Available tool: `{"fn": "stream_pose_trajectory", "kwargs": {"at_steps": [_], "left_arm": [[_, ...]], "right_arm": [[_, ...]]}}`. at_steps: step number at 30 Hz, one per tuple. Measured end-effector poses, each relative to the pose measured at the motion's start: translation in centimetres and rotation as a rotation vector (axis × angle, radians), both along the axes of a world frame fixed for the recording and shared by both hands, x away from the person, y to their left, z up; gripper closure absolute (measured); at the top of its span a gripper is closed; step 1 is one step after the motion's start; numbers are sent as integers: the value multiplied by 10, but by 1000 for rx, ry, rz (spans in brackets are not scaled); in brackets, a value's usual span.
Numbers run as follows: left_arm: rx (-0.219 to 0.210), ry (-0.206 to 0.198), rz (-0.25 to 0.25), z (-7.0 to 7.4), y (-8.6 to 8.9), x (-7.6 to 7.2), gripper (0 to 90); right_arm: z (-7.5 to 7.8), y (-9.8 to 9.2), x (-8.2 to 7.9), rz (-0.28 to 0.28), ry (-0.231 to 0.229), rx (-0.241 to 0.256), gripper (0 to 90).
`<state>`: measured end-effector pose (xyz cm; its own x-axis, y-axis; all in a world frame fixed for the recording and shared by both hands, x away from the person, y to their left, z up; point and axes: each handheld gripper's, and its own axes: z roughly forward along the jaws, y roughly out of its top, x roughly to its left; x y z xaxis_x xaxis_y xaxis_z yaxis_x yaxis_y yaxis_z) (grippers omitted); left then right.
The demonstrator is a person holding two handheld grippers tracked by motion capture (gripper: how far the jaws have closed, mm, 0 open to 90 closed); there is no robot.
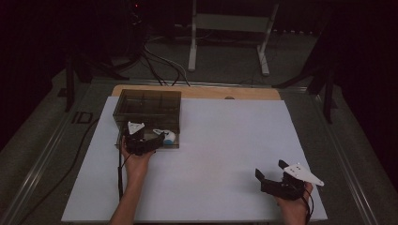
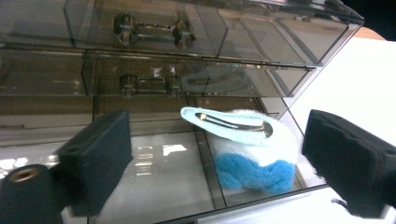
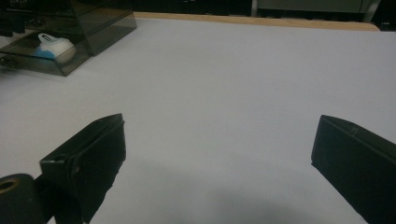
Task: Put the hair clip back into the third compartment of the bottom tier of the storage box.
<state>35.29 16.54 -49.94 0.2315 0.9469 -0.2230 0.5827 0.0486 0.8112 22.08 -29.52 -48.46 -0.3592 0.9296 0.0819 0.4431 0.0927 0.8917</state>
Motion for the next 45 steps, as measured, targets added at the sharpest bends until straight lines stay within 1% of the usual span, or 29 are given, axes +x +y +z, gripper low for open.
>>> {"fn": "stream_pose_trajectory", "kwargs": {"at_steps": [1, 3, 6, 7, 10, 12, 15, 18, 21, 25, 26, 33, 38, 45], "left_arm": [[6, -4, 1, 1, 0, 0, 98], [-1, -11, -16, 2, 0, -1, 50], [12, -24, -10, 3, 1, -2, 38], [10, -24, -8, 4, 1, -2, 37], [27, -19, -3, 4, 2, -2, 32], [40, -22, -5, 5, 2, -3, 32], [49, -19, -5, 6, 4, -5, 32], [73, -13, -15, 8, 5, -7, 32], [82, -9, -21, 10, 7, -9, 32], [91, 7, -43, 11, 10, -12, 33], [95, 3, -44, 12, 11, -14, 33], [98, -9, -65, 18, 16, -24, 33], [112, -12, -71, 18, 17, -28, 33], [115, -16, -89, 15, 19, -35, 33]], "right_arm": [[0, 0, 0, -1, 0, 0, 30], [0, 0, 0, -1, 1, 0, 30], [0, 0, 0, -2, 0, 0, 30], [0, 0, 0, -2, -1, 0, 30], [0, 0, 0, -3, 0, 1, 30], [0, 0, 0, -3, 0, 2, 30], [0, -1, 0, -3, 0, 2, 30], [0, -1, -1, -4, 0, 2, 30], [0, -1, 0, -4, 0, 2, 30], [0, 0, 0, -3, -1, -1, 30], [0, 0, 0, -3, -2, -2, 30], [0, 0, 0, -3, -1, 0, 30], [0, 0, 0, -2, 0, -1, 30], [0, 0, 0, -4, 1, 0, 30]]}}
